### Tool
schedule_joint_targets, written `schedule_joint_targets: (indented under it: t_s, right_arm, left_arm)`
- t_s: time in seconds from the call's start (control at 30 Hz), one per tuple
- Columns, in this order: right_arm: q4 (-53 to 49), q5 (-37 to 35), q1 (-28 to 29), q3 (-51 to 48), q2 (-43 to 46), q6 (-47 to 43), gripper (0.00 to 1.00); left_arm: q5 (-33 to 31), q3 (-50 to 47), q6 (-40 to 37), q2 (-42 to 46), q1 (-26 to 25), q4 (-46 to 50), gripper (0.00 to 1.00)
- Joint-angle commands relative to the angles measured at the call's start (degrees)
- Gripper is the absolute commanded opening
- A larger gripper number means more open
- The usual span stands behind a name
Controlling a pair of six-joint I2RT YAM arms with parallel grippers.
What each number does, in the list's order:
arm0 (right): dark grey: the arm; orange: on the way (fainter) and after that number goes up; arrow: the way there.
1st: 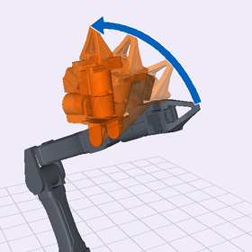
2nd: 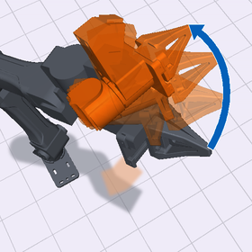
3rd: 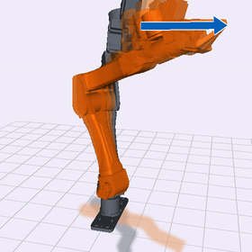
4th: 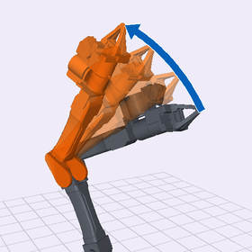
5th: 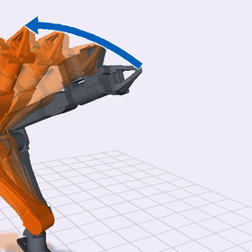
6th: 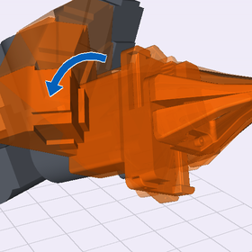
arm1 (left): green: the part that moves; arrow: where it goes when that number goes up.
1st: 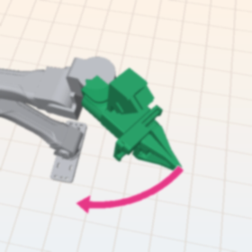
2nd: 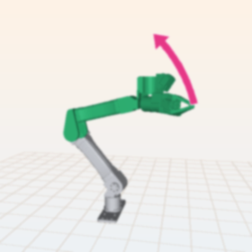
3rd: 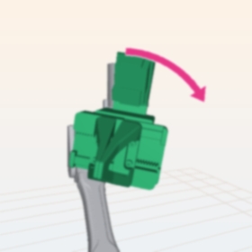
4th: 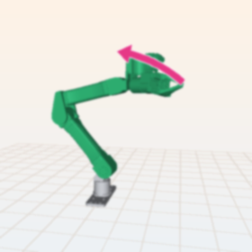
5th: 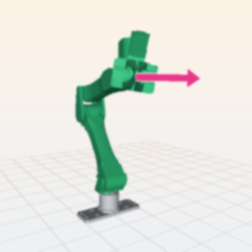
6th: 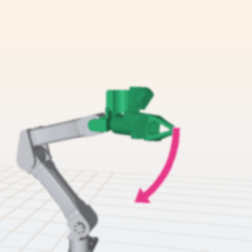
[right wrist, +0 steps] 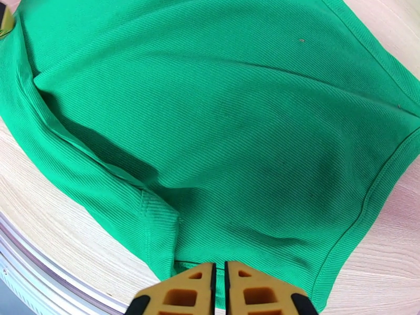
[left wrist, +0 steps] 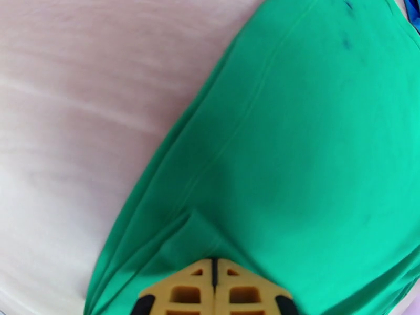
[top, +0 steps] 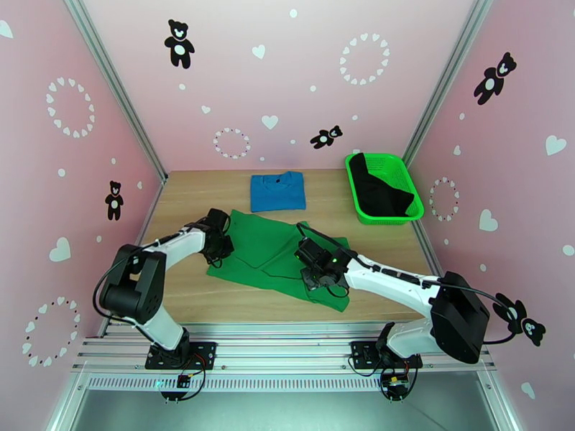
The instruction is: Fold and stack the mixed laundry pile
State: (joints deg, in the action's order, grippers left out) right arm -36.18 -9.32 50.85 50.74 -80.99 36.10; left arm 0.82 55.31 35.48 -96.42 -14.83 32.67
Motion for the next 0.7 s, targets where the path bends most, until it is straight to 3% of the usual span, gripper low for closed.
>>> schedule_joint_targets:
  t_s: [0.0, 0.3, 0.67]
  right_arm:
    - [0.64, 1.22, 0.13, -0.47, -1.22, 1.29, 0.14]
    - [3.02, 2.98, -1.63, 0.56, -10.97, 4.21, 0.10]
    - [0.53, 0.53, -9.47, -2.36, -16.70, 10.83, 0.07]
  left_arm:
    - [-1.48, 1.91, -1.25, -0.73, -0.20, -0.34, 0.00]
    - [-2.93, -6.68, 0.99, -0.77, -0.25, -3.52, 0.00]
    - [-3.40, -23.84, 12.59, 14.18, -1.34, -6.65, 0.00]
